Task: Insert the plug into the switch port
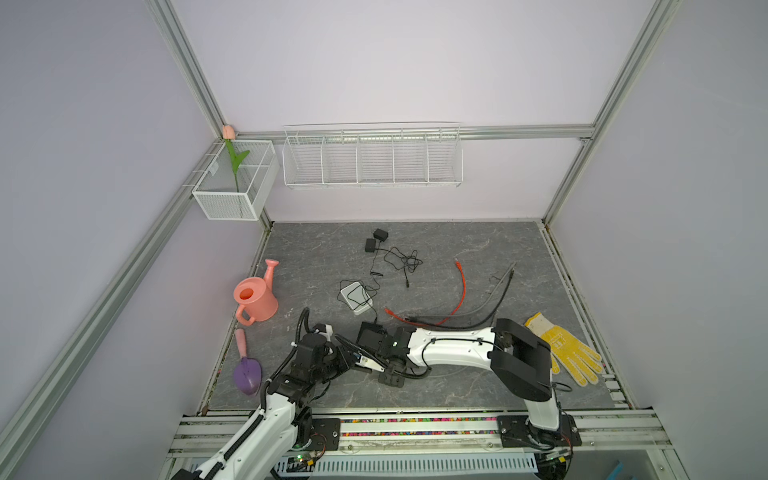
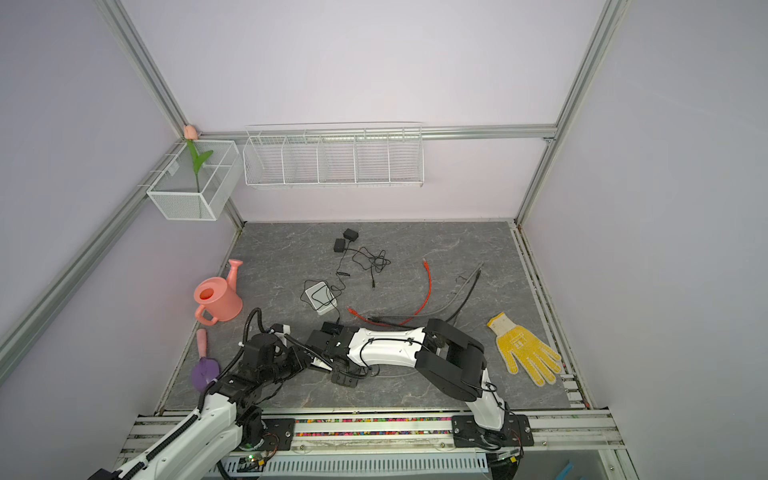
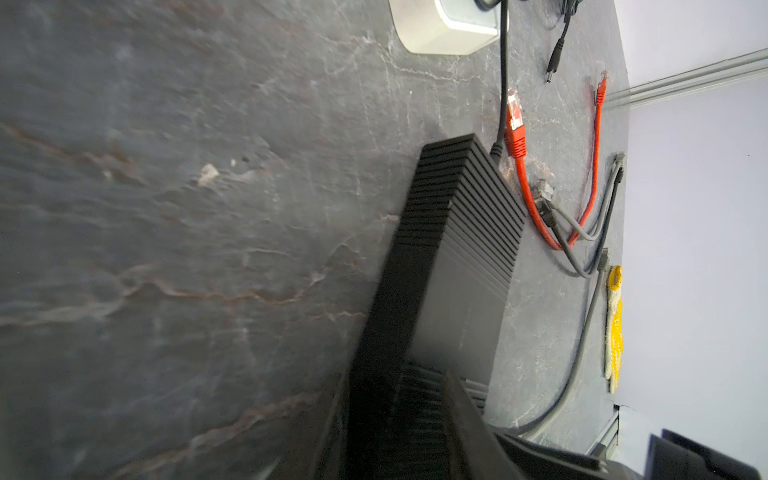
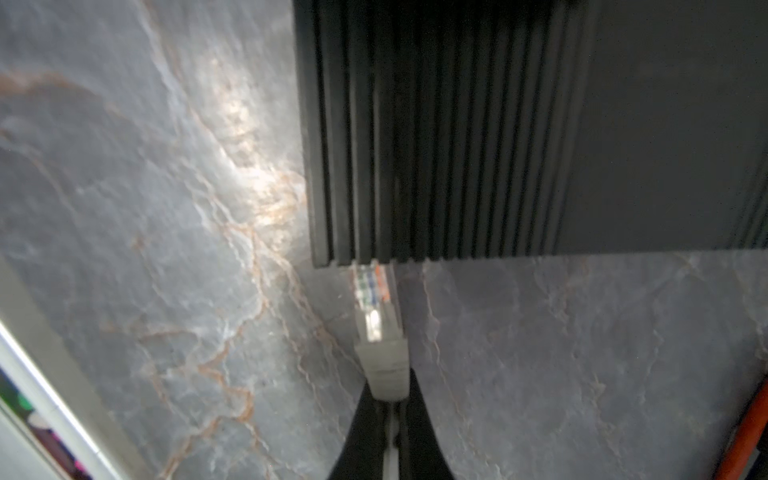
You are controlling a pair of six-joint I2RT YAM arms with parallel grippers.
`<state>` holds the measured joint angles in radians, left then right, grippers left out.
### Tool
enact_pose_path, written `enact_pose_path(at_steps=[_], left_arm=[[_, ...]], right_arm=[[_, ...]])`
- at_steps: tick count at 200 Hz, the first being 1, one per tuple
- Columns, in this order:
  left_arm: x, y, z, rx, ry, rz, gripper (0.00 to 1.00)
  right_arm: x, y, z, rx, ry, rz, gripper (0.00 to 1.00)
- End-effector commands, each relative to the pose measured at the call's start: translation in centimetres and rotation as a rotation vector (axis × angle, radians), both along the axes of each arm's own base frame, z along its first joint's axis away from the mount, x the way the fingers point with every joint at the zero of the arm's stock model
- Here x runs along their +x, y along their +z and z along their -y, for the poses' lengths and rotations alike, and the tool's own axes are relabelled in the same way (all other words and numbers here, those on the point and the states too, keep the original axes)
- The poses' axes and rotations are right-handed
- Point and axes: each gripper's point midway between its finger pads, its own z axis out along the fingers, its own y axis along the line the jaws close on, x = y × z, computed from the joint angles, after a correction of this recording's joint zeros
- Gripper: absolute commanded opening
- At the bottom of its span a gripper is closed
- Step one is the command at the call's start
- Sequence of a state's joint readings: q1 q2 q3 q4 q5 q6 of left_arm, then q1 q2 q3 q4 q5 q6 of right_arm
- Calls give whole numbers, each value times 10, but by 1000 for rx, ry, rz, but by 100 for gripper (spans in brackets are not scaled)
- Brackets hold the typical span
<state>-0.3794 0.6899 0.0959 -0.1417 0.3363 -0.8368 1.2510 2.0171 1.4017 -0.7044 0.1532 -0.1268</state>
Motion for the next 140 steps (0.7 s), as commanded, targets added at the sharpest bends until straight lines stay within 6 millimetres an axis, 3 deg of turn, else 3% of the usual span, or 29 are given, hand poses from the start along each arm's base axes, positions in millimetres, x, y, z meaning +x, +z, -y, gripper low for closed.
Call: enact_pose_path(at_steps=[1,106,140], left_arm=[[-7,-2,4,-30,-21,-23,36],[-7,3,8,-50,-44,-4,36],[-8,3,9,-55,-44,2,35]], right_arm=[[7,-15,13,-67,-38,-7,7],[5,-20,20,-120,-54,-51,7],[8,-14,20,-101,-72,-53,7]])
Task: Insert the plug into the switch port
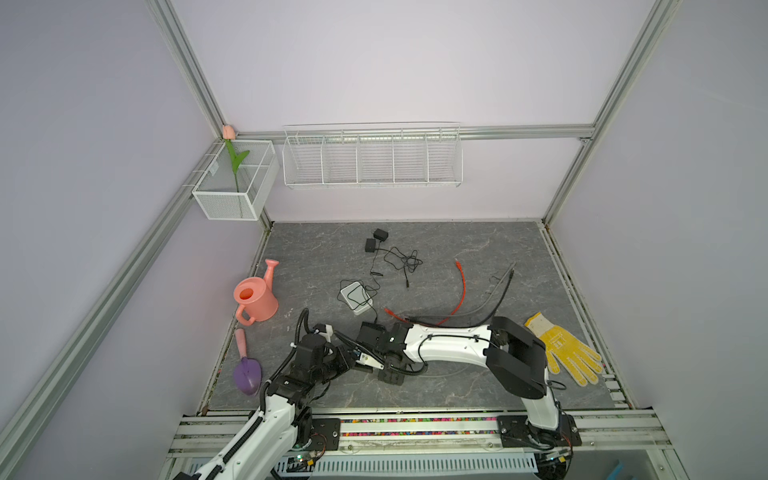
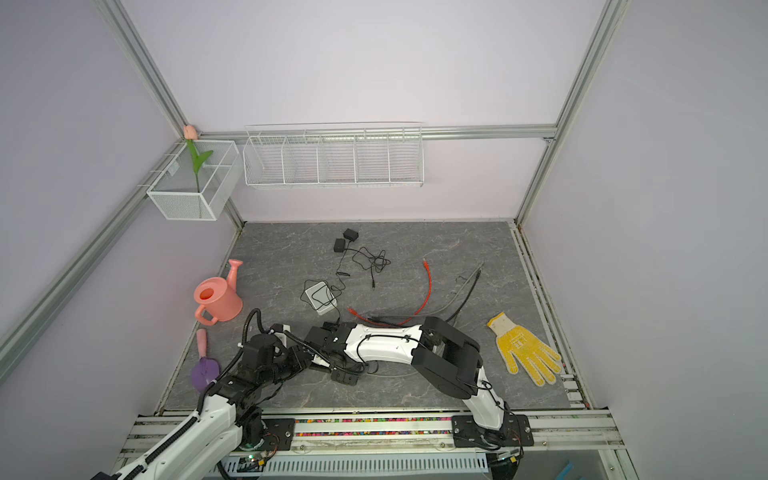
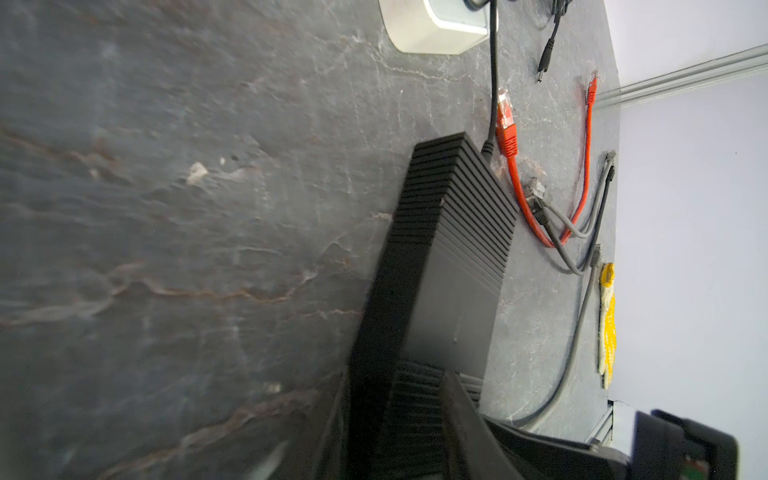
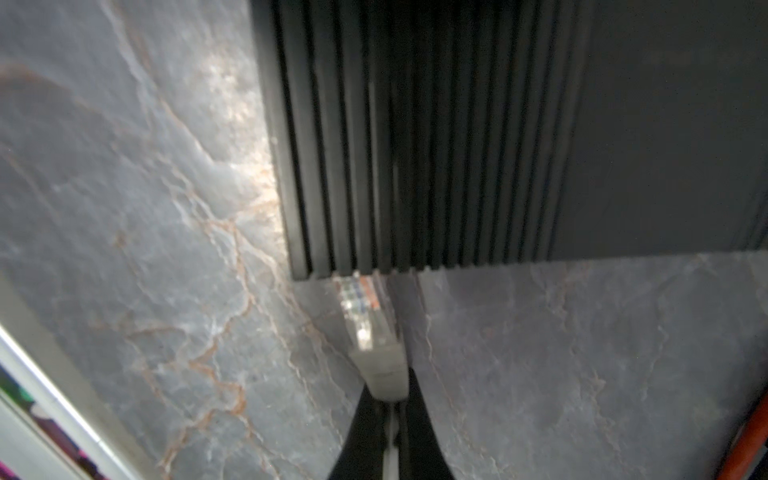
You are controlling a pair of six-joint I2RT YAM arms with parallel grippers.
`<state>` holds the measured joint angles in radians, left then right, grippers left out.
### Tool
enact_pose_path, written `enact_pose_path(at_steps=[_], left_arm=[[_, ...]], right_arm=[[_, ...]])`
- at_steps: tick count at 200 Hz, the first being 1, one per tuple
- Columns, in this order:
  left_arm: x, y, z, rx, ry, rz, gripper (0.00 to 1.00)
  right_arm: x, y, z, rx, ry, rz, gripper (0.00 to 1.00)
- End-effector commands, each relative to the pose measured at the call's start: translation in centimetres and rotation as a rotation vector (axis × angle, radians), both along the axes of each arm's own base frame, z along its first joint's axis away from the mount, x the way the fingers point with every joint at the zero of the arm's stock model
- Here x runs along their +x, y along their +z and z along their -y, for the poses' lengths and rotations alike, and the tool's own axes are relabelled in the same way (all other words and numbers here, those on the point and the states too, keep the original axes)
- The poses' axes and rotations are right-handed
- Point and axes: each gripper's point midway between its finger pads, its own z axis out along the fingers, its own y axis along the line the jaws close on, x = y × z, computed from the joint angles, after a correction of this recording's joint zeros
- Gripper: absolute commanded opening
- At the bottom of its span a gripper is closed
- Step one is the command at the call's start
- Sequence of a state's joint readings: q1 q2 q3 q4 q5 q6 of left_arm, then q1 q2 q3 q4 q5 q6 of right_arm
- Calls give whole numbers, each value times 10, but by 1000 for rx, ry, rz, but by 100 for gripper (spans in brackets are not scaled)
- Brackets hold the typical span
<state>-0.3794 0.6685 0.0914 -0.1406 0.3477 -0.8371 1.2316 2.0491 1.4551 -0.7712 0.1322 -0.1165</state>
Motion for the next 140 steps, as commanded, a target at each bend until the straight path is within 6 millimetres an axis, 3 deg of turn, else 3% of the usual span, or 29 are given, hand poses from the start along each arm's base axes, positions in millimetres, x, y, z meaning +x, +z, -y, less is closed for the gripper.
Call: enact_pose_path(at_steps=[1,140], left_arm=[[-7,0,7,-42,-37,-10,36],[-10,8,9,-68,-51,14,36]], right_arm=[[5,-13,17,-66,-45,-17,7],[8,8,19,-67,-64,-2,6]])
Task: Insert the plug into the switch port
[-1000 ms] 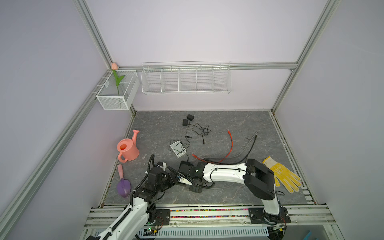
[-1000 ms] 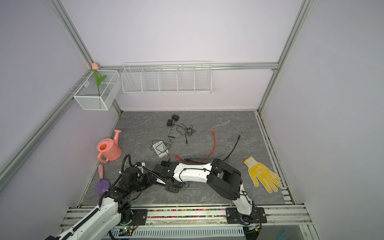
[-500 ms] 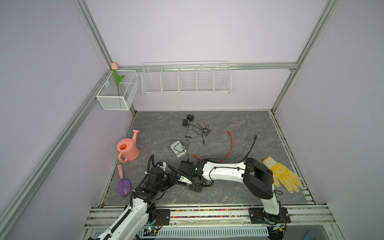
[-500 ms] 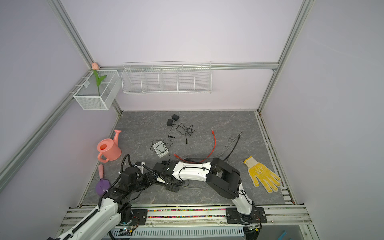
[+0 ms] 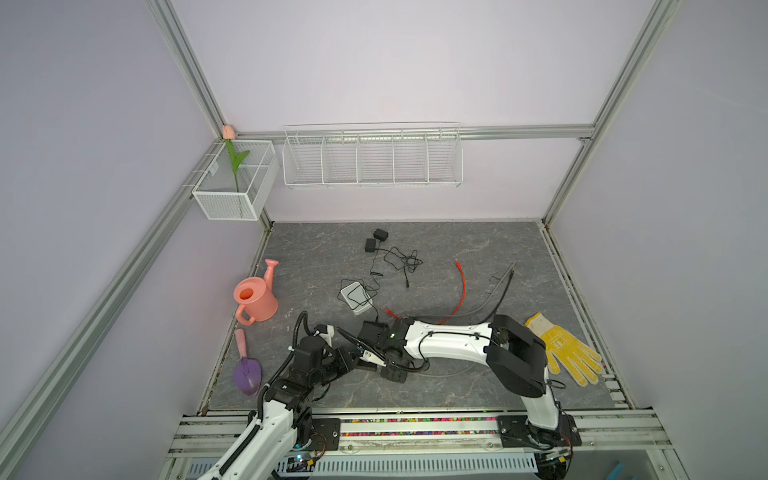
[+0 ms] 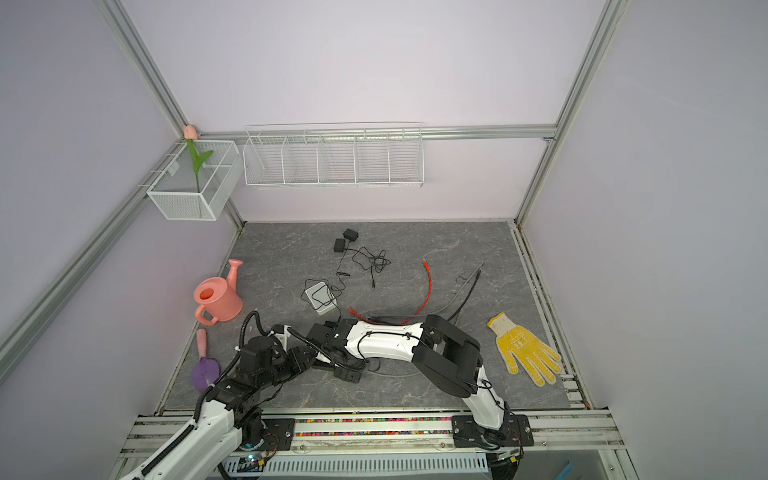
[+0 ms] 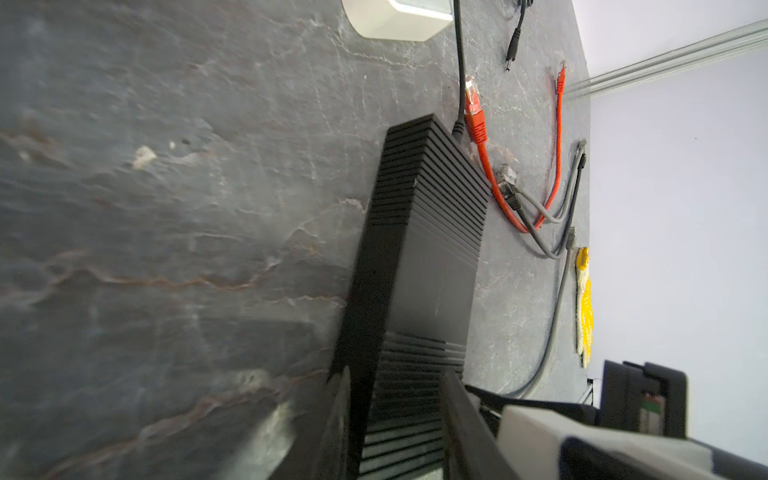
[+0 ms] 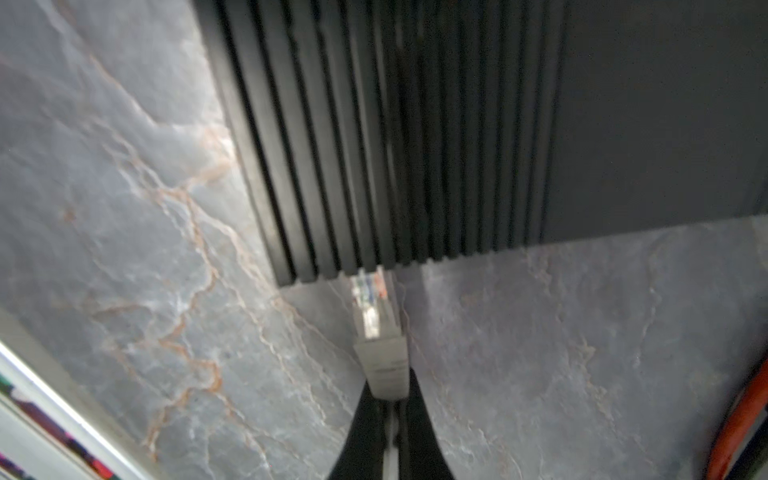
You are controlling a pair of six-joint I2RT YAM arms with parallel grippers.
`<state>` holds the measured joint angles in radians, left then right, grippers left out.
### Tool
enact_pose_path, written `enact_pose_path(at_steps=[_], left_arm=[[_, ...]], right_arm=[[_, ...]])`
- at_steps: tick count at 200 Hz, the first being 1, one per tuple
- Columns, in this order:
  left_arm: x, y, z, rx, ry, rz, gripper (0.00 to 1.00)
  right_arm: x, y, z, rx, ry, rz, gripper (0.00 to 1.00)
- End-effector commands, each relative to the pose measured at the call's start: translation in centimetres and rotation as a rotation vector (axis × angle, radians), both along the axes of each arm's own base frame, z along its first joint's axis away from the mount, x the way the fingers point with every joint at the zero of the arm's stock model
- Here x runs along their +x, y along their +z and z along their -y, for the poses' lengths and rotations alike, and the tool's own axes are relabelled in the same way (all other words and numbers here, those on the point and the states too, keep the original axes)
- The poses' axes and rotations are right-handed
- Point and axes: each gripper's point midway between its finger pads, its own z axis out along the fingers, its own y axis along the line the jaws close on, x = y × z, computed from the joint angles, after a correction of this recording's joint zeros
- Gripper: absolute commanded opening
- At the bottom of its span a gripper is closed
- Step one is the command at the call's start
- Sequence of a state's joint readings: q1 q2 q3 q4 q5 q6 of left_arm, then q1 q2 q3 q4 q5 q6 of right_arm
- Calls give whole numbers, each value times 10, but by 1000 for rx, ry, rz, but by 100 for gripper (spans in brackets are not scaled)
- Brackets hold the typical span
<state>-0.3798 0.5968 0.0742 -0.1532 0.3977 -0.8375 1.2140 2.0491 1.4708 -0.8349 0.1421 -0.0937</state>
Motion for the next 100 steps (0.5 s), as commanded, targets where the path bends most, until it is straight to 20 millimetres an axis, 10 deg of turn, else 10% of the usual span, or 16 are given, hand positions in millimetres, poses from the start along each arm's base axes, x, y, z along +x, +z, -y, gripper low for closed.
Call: enact_pose_path(at_steps=[1,100], left_arm=[[-4,0,3,-22,-13,-13,36],[3,-7,1,0,3,-14,36]], right_arm=[[4,5,6,-21,-23,7,7],[6,-1,-5,-10,-13,-3,7]])
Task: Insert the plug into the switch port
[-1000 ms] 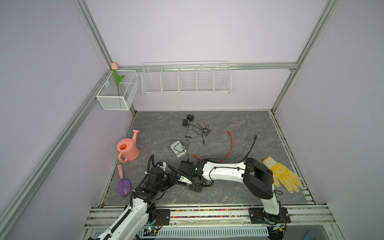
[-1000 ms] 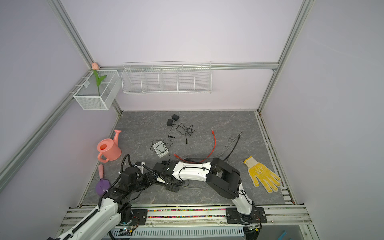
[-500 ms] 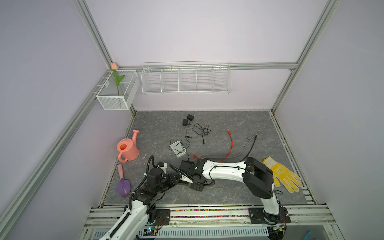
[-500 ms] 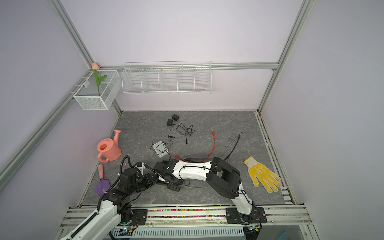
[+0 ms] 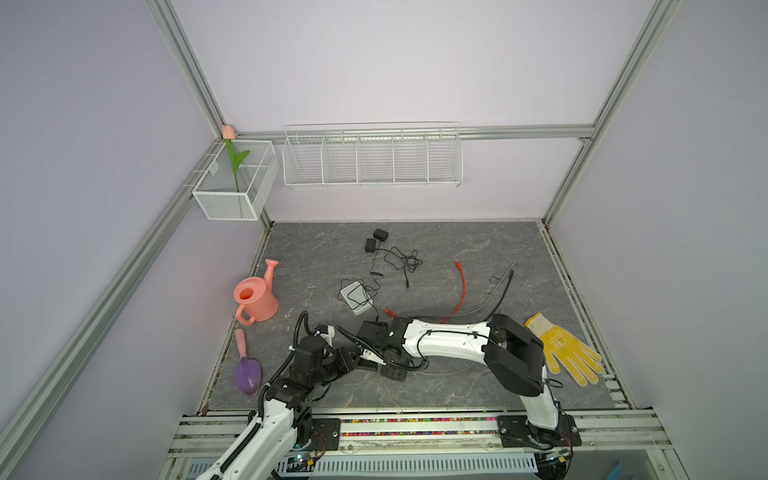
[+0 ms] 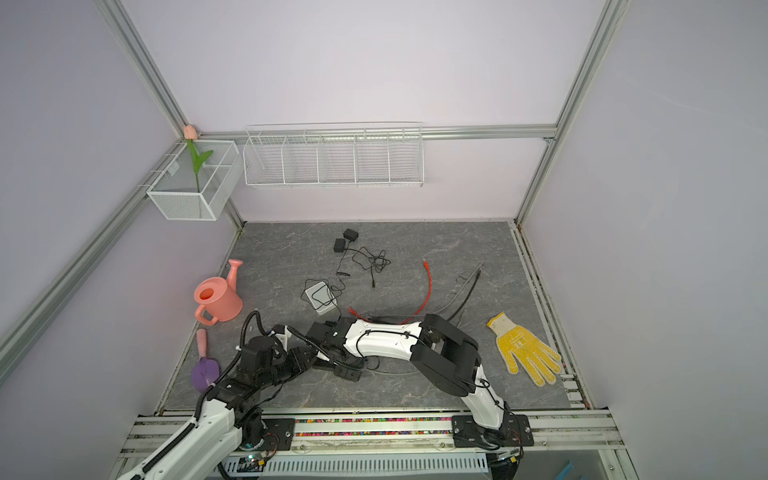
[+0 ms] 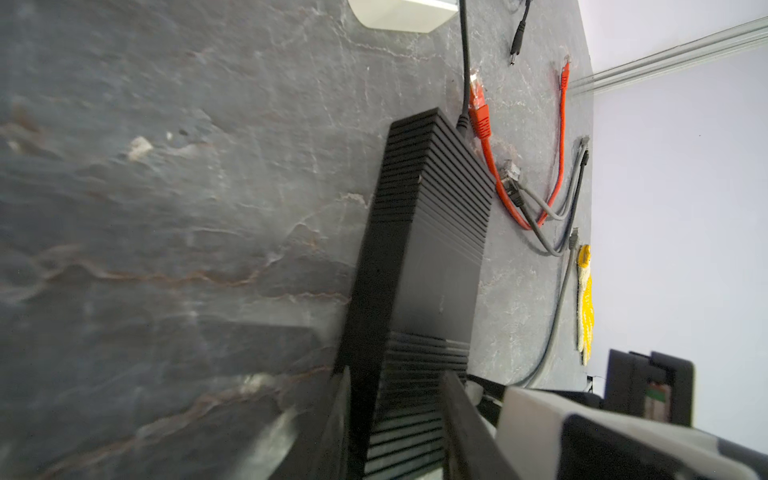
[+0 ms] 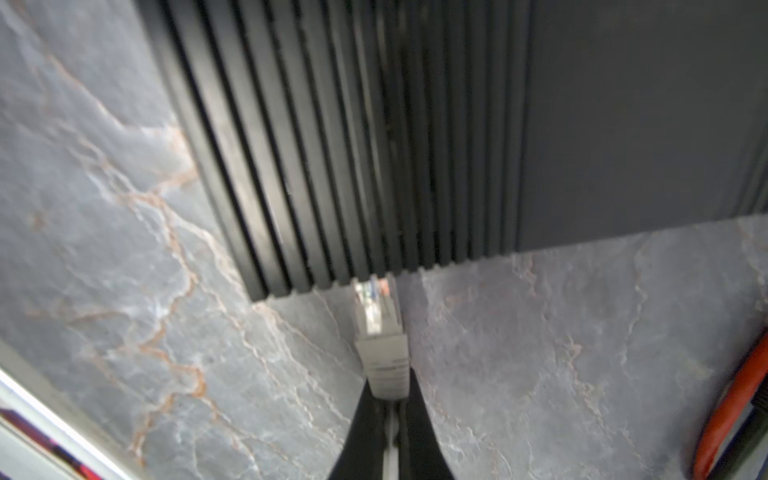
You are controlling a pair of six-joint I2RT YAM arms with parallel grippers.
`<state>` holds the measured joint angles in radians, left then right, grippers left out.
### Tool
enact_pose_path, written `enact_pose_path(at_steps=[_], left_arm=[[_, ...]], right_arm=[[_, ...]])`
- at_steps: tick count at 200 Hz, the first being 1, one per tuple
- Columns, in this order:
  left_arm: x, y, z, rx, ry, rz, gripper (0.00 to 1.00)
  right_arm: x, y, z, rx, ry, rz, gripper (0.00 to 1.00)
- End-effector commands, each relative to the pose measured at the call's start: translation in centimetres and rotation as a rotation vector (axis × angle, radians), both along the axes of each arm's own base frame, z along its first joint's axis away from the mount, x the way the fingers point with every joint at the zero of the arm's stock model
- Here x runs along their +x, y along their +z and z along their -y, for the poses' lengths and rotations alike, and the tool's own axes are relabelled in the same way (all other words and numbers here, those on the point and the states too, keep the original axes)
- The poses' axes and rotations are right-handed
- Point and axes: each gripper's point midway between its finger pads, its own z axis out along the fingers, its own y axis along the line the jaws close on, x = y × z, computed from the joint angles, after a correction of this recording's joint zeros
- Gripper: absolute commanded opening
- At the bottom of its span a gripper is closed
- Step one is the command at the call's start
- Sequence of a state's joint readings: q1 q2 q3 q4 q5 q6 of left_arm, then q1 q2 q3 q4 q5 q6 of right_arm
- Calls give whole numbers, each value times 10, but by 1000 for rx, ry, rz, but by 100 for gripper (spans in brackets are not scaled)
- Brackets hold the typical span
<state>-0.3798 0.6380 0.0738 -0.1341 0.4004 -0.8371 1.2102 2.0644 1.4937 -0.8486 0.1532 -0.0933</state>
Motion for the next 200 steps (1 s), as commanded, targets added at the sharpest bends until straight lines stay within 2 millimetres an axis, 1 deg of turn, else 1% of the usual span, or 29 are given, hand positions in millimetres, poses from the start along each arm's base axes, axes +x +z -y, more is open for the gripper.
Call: enact_pose_path(at_steps=[1,56,125,157,200], left_arm=[[4,-2,1,-7,4,7,36],[5,-5,3,-7,-3,-1,36],[-2,-6,2,-5,-16,-7,35],[-4,-5,1,-5,-15,-2,35],[-6,-6,1,-6,-19,-9,35]], right_arm=[[2,-1,-4,2,-9,-11,7],[0,-1,-8,16,-7,-25,7],[-9,12,-16,102,0,-71,6],[-9,11,-15,112,-9,-83,7],[-13,11,-18,138,-6,-108,7]])
